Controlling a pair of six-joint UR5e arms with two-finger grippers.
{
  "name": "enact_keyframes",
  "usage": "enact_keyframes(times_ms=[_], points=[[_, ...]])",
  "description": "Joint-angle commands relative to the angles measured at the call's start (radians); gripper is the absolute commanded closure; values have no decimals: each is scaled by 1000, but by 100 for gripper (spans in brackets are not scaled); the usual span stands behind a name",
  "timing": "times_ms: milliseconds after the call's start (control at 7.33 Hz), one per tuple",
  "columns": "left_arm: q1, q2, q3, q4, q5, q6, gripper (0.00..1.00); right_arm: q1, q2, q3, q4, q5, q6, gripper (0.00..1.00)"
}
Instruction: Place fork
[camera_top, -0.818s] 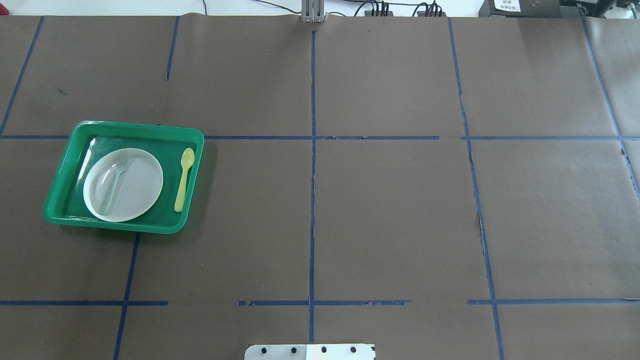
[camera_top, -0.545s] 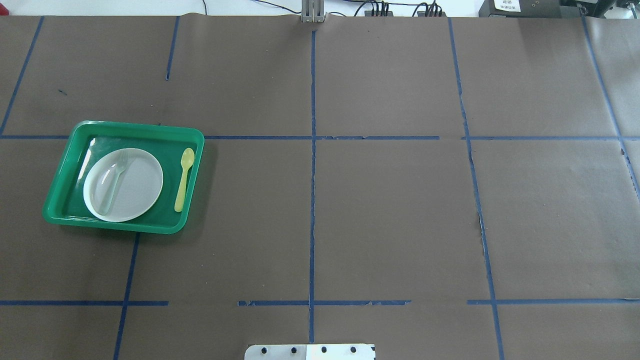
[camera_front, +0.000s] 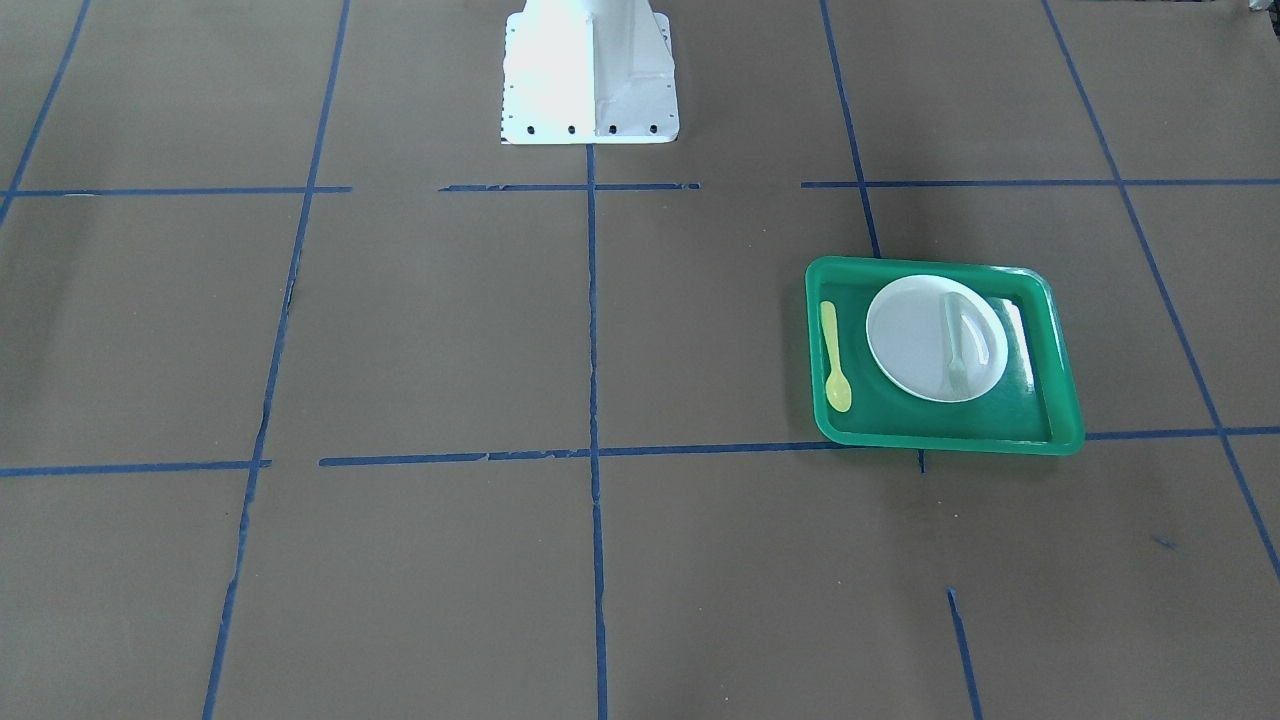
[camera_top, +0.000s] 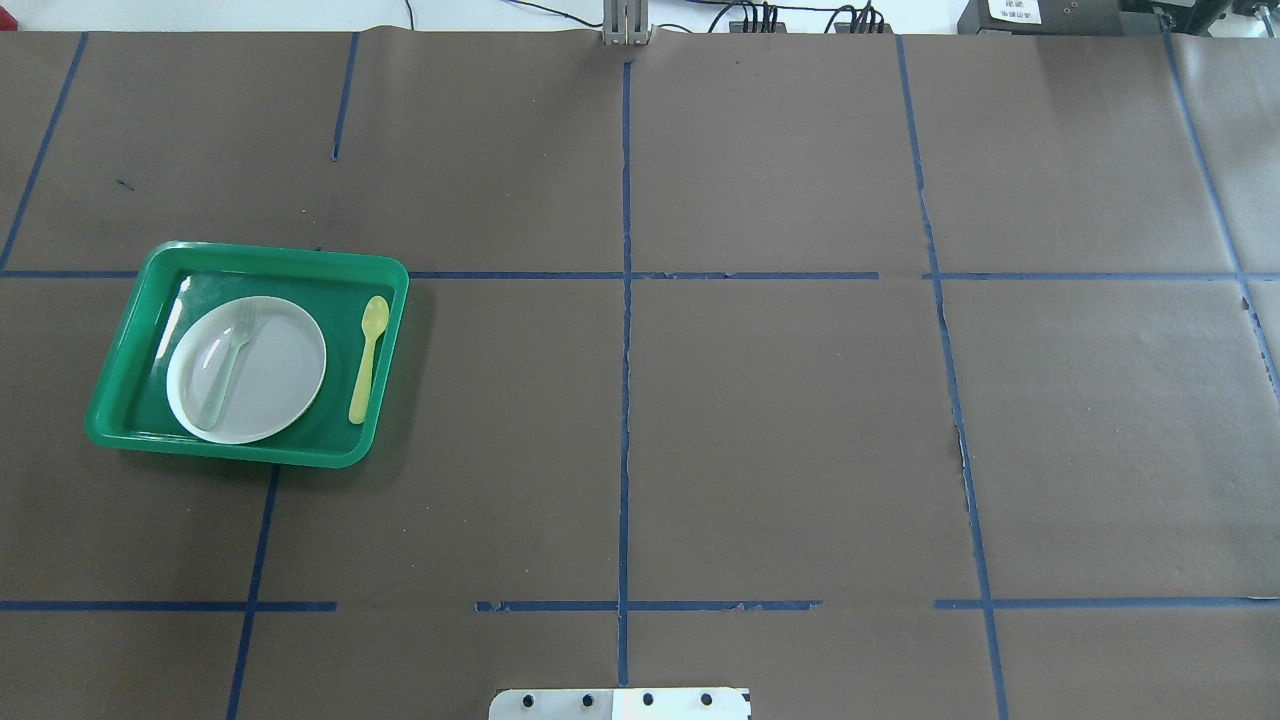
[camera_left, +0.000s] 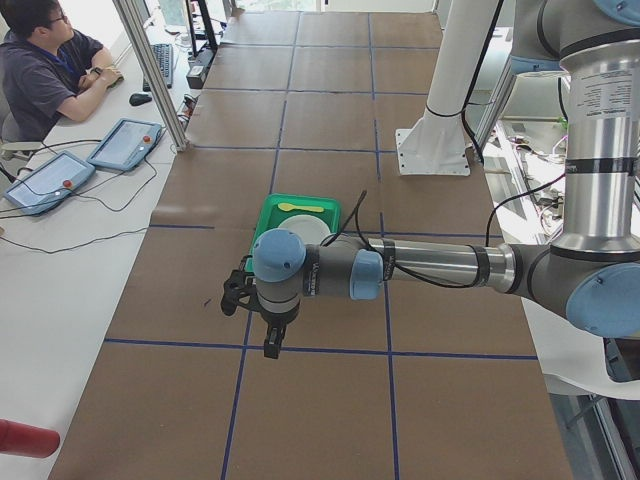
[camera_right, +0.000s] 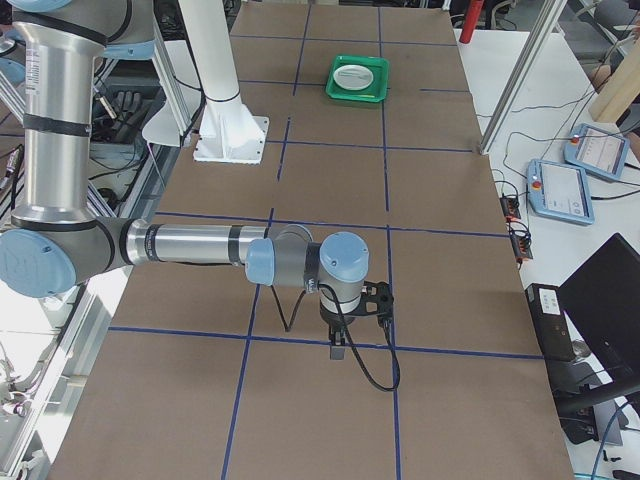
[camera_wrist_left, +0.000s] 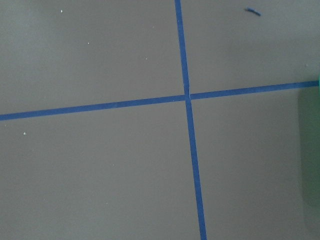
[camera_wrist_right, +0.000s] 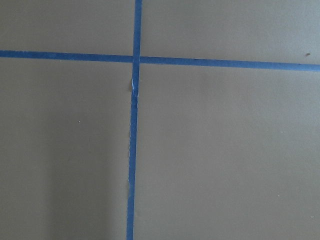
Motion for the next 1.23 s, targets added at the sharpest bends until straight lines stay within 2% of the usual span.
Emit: enact_keyframes(times_ms=[0,136,273,409,545,818,1091], points=[[123,-1,-20,-189,-28,-212,0,0,0,-1,0,0,0,0],[216,8,-79,-270,-19,-394,0,0,0,0,0,0,1,0],[310,2,-133,-272,3,-510,0,0,0,0,0,0,0,0],[396,-1,-187,-272,70,-616,0,0,0,0,0,0,1,0],[473,-18,-206,-272,110,-719,0,0,0,-1,0,0,0,0],[658,-70,-175,-272,242,-920,0,0,0,0,0,0,0,0],[755,-131,-44,-359,255,-1006,0,0,0,0,0,0,1,0]])
